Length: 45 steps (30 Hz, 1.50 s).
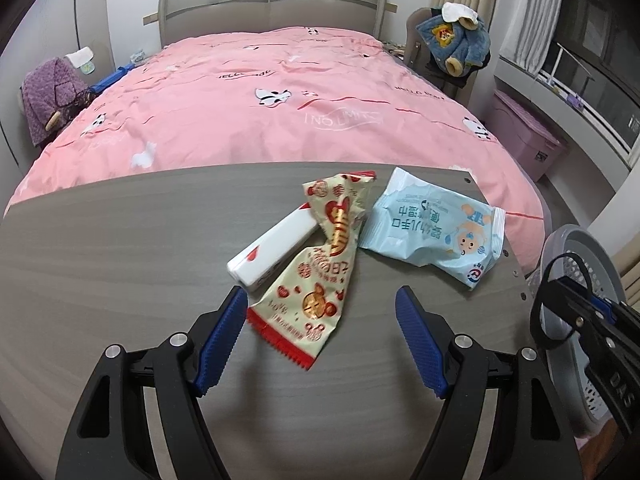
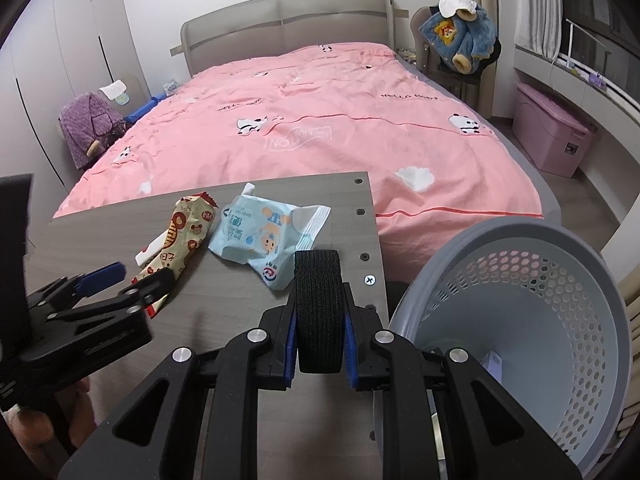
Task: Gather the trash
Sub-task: 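Grasp the red-white candy wrapper with the left tool while the right tool holds the band, then carry the band and wrapper over the basket and open both tools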
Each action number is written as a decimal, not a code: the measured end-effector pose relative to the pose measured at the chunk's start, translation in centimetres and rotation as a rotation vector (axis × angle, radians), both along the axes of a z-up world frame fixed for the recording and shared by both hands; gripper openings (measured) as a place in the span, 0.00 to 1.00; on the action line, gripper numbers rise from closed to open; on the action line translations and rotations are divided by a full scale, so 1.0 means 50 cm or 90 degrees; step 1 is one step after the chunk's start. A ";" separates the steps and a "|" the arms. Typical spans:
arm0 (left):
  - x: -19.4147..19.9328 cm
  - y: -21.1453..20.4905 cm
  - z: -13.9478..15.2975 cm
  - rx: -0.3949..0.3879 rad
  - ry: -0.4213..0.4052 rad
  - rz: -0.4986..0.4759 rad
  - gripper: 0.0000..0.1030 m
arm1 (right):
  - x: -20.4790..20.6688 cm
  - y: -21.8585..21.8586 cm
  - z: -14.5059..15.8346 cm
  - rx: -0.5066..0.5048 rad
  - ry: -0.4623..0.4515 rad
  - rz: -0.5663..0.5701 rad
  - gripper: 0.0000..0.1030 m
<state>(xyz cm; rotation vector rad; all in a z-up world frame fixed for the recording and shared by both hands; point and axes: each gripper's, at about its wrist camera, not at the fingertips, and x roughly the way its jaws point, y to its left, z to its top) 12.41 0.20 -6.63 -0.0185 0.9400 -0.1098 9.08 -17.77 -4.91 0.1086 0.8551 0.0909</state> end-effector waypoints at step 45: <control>-0.075 0.001 0.047 -0.003 -0.020 -0.047 0.18 | -0.051 -0.012 0.018 0.030 -0.005 -0.003 0.18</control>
